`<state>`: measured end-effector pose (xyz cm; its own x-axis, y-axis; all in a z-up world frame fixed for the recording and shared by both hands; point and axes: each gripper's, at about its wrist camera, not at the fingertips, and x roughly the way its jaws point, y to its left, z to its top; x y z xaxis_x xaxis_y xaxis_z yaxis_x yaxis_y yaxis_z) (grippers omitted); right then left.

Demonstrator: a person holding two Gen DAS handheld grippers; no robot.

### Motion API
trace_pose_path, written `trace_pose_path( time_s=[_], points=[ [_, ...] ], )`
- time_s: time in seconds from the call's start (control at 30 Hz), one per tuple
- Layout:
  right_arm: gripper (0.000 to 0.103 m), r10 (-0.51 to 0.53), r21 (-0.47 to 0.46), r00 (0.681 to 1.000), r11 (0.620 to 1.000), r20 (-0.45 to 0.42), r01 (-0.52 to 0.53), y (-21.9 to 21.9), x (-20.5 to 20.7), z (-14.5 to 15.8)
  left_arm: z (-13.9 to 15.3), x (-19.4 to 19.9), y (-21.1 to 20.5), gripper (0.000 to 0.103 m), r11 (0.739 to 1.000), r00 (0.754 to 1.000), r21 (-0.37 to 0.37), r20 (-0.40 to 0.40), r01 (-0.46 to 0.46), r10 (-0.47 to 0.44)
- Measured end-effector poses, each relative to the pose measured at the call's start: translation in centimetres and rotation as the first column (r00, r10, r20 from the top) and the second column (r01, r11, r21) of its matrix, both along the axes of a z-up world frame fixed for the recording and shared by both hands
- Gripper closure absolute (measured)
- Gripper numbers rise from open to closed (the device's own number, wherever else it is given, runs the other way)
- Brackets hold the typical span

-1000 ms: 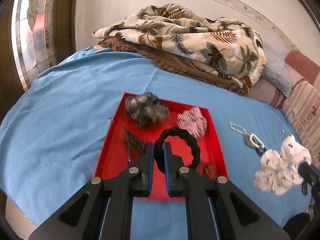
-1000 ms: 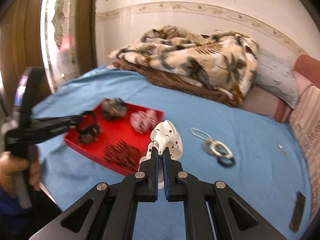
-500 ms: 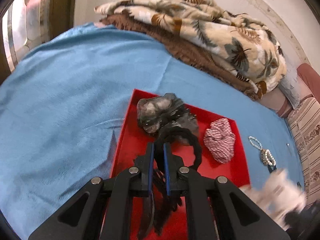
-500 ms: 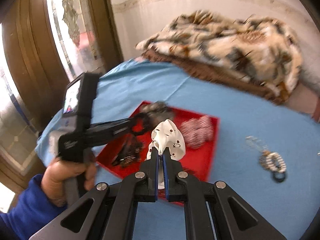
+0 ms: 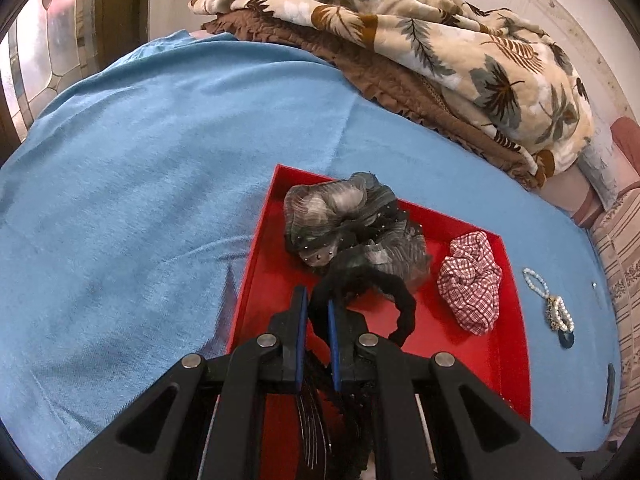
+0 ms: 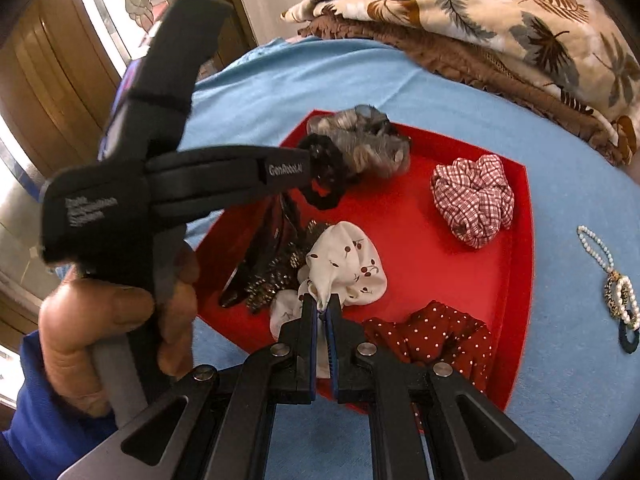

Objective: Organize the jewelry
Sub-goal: 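Release the hair tie with the left tool while the right tool drops the white scrunchie in the tray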

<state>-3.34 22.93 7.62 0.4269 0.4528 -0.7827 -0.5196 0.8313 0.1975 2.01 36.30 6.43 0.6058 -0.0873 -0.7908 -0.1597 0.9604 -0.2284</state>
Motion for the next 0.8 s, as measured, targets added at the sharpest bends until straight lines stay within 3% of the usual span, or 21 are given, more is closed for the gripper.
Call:
trace_pose_path(
  time_s=[0.17, 0.33, 0.4, 0.47, 0.53, 0.8],
  points=[
    [0.096, 0.012, -0.017, 1.0, 1.0, 0.021, -0.011, 0.2, -0.5, 0.2, 0.4, -0.3, 0.1, 0.093, 1.0, 1.0, -0.013, 0.009, 0.003, -0.003],
    [0.085, 0.015, -0.003, 1.0, 1.0, 0.025, -0.015, -0.2, -1.1, 0.7, 1.5, -1.4, -0.2, 0.064, 1.0, 0.999, 0.022, 0.051, 0.01, -0.011],
    [0.072, 0.017, 0.001, 0.999, 1.0, 0.031, -0.017, -0.4, -1.4, 0.9, 2.0, -1.9, -0.2, 0.063, 1.0, 0.997, 0.028, 0.07, 0.014, -0.015],
    [0.066, 0.016, 0.005, 0.999, 1.0, 0.046, -0.016, -0.6, -2.0, 1.3, 2.3, -2.2, 0.0, 0.059, 1.0, 0.996, 0.011, 0.083, 0.018, -0.019],
    [0.064, 0.016, 0.004, 0.998, 1.0, 0.067, -0.016, -0.7, -2.5, 1.8, 2.6, -2.7, 0.4, 0.055, 1.0, 0.995, -0.003, 0.097, 0.01, -0.009],
    [0.059, 0.012, 0.034, 0.995, 0.999, 0.099, -0.016, -1.5, -4.4, 3.2, 2.6, -4.3, 2.8, 0.054, 0.996, 0.993, -0.072, 0.102, -0.06, 0.067]
  ],
)
